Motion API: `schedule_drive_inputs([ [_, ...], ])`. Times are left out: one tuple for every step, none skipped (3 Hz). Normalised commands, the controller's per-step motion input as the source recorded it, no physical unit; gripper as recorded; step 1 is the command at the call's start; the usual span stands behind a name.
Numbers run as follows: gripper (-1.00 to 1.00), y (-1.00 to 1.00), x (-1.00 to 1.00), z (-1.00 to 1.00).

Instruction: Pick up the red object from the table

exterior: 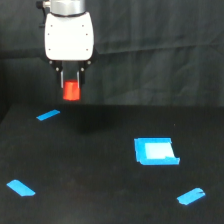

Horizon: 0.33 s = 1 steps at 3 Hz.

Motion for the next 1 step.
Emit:
schedule_drive_inputs([
  [-0.91, -0.01, 0.03, 0.04],
])
